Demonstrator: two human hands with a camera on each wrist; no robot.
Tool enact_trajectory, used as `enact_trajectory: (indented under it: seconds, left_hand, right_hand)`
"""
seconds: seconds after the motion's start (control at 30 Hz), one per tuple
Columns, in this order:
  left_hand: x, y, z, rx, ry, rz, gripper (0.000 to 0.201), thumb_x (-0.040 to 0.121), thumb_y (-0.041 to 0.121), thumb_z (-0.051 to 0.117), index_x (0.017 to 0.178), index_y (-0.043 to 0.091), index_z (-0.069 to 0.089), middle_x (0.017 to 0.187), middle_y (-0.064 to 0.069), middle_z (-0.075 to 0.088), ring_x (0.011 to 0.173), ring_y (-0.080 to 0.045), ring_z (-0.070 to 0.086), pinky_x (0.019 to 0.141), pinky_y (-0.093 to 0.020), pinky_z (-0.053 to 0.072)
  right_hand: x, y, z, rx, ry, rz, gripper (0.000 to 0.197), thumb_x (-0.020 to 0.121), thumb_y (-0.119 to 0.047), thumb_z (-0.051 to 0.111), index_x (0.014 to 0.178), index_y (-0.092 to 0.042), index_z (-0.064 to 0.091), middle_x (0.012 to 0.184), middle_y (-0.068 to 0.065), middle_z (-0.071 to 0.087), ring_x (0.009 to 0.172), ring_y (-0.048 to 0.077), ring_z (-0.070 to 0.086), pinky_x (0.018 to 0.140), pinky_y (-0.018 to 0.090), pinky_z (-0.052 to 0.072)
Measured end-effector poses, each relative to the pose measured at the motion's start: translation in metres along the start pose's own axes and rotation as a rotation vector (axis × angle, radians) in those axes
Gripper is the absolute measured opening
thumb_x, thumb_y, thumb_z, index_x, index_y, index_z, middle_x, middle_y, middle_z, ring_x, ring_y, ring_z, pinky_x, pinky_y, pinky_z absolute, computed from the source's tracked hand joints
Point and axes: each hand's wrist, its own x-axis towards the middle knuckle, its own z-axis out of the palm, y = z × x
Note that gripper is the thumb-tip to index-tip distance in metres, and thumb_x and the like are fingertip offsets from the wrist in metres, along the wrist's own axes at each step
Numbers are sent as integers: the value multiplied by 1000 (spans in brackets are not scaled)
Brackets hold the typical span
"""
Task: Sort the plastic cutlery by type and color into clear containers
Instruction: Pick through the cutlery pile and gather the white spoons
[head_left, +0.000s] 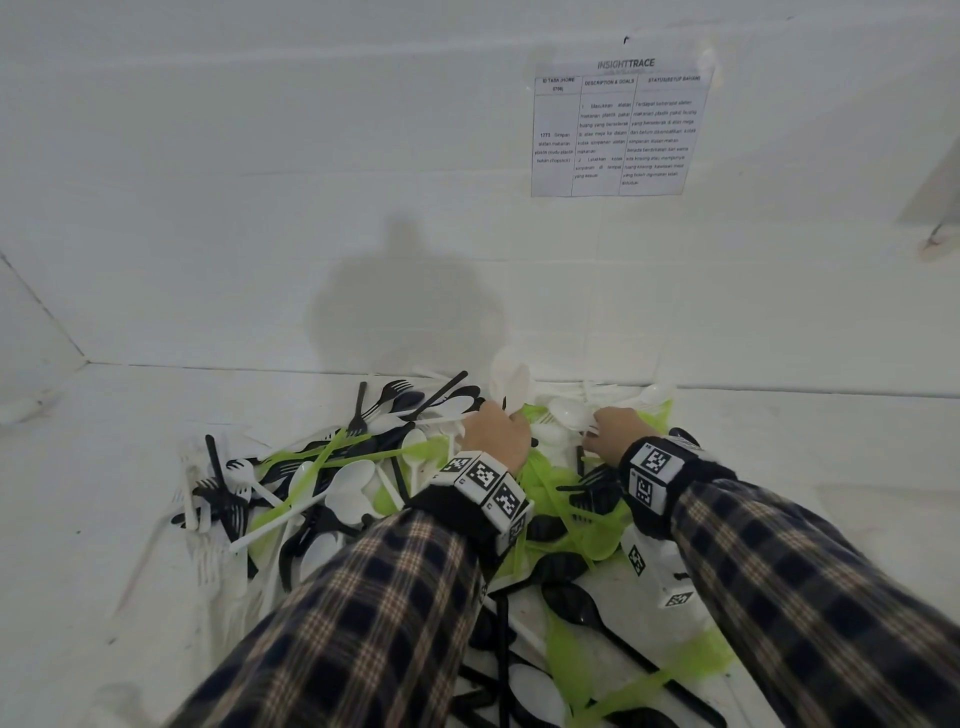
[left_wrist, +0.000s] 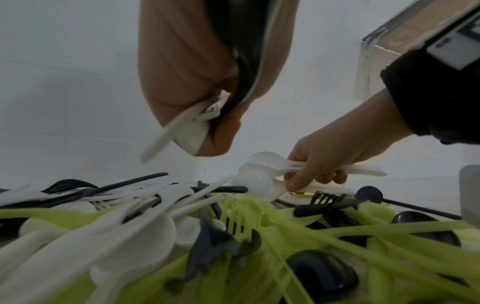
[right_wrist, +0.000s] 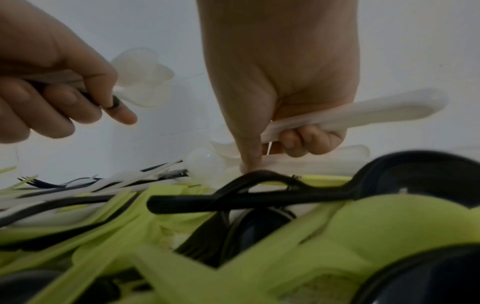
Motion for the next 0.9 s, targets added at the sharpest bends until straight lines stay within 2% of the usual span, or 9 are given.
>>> enact_trajectory:
  seconds: [0.27, 0.4, 0.47, 0.53, 0.6, 0.67, 0.73, 0.83, 0.9]
  left_hand:
    - [-6, 6, 1, -6, -48, 6, 33, 99, 14, 35, 119, -8, 49, 121, -24, 55, 113, -36, 52, 87, -33, 40]
    - [-11, 4, 1, -51, -78, -12, 28, 97, 8, 36, 118, -9, 45, 124, -25, 51, 115, -36, 49, 80, -30, 34]
    - [-13, 1, 1, -51, -81, -17, 17, 96, 5, 38, 109, -2, 46, 122, -23, 53, 115, -35, 50, 76, -28, 33]
    - [-13, -4, 4, -68, -84, -9, 4, 93, 6, 42, 97, 6, 41, 118, -22, 58, 110, -35, 56, 84, -30, 46]
    - [-13, -6, 6, -117, -91, -1, 5, 92, 7, 46, 89, 10, 42, 112, -23, 62, 102, -36, 62, 88, -41, 53]
    - [-11, -10, 9, -154, -90, 5, 20, 92, 8, 46, 74, 17, 41, 109, -23, 64, 97, -35, 65, 85, -44, 54]
    - [-15, -11, 7, -216, -95, 20, 29, 94, 9, 44, 69, 21, 38, 102, -18, 66, 86, -30, 66, 72, -38, 56]
    - [-23, -10, 5, -352, -103, 33, 20, 99, 12, 40, 80, 17, 45, 77, -4, 61, 54, -12, 56, 48, -19, 42]
    - [-31, -8, 4, -474, -109, 13, 11, 100, 14, 38, 96, 11, 48, 69, 0, 59, 44, -12, 47, 44, -22, 37]
  right_hand:
    - [-18, -1, -16, 93, 48, 47, 35, 96, -24, 45, 119, 1, 53, 122, 17, 57, 117, 31, 52, 91, 32, 40]
    - [-18, 1, -15, 111, 26, 37, 29, 88, -29, 55, 99, -3, 59, 92, 11, 54, 97, 29, 57, 71, 28, 38]
    - [-19, 2, -10, 89, 24, 54, 25, 87, -30, 57, 90, -6, 52, 89, 9, 51, 85, 25, 51, 62, 25, 36]
    - [-23, 2, -6, 78, 24, 53, 28, 88, -31, 56, 96, -4, 54, 96, 13, 56, 90, 27, 54, 59, 24, 35]
    - [-25, 3, -2, 52, 23, 48, 37, 90, -32, 54, 111, -2, 55, 110, 14, 59, 104, 29, 56, 69, 24, 35]
    - [-26, 4, 1, 75, 36, 43, 38, 92, -31, 50, 115, -1, 55, 115, 13, 60, 109, 29, 56, 74, 25, 34]
    - [-27, 5, 1, 108, 43, 56, 32, 93, -29, 46, 109, -3, 57, 105, 12, 61, 108, 30, 56, 78, 28, 37]
    - [-36, 1, -5, 153, 93, 108, 28, 96, -26, 40, 106, -4, 55, 82, 9, 51, 108, 34, 56, 86, 38, 43]
    - [-43, -3, -9, 278, 167, 130, 30, 99, -20, 39, 114, 2, 50, 97, 19, 54, 106, 35, 55, 86, 36, 43]
